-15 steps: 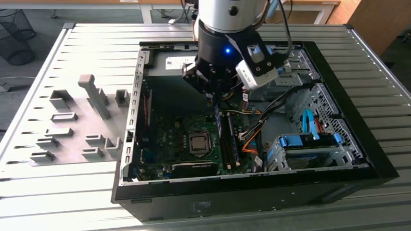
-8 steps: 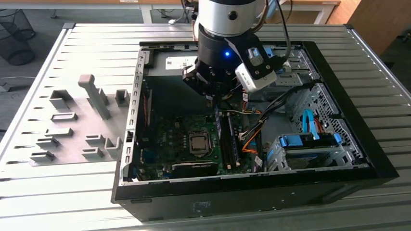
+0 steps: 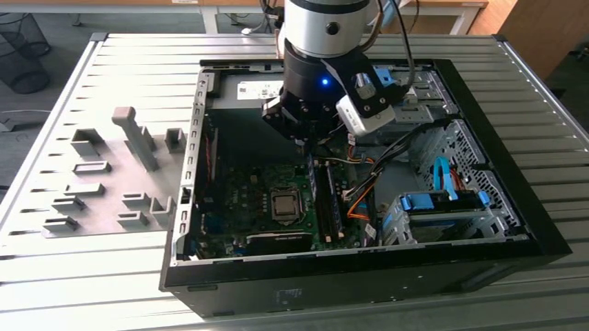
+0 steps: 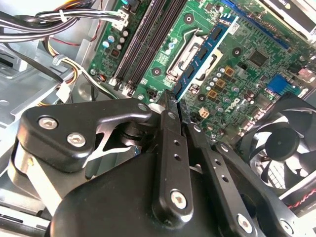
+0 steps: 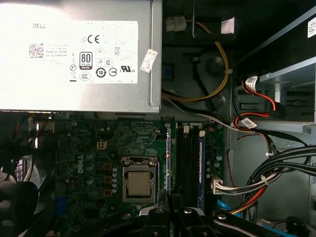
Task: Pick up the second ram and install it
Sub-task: 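Insert the second ram into the second slot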
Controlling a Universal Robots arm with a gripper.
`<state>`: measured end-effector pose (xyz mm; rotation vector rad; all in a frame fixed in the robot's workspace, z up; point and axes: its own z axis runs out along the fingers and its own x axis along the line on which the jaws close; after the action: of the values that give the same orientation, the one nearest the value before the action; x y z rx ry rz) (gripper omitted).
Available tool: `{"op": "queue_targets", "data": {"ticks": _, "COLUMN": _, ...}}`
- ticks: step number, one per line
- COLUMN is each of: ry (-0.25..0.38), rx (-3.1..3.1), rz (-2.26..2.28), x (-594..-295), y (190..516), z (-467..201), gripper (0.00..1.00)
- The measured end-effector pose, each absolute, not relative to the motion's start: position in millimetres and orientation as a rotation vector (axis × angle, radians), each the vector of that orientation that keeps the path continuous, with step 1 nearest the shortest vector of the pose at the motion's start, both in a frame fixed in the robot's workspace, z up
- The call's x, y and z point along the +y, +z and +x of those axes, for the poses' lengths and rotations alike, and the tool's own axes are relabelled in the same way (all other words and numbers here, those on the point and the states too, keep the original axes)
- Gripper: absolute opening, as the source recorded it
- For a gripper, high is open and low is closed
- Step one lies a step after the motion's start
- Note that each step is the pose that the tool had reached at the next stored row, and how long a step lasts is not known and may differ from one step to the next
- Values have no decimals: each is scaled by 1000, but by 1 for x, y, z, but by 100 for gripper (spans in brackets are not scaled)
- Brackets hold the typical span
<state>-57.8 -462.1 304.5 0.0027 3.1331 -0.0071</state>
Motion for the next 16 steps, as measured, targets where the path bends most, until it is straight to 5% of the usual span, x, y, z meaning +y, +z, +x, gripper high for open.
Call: {"op": "queue_targets", "data": {"ticks": 16, "ry": -7, "rx": 3133, "rz": 3, "x": -462, "y": 302, "z": -57, "gripper": 14}}
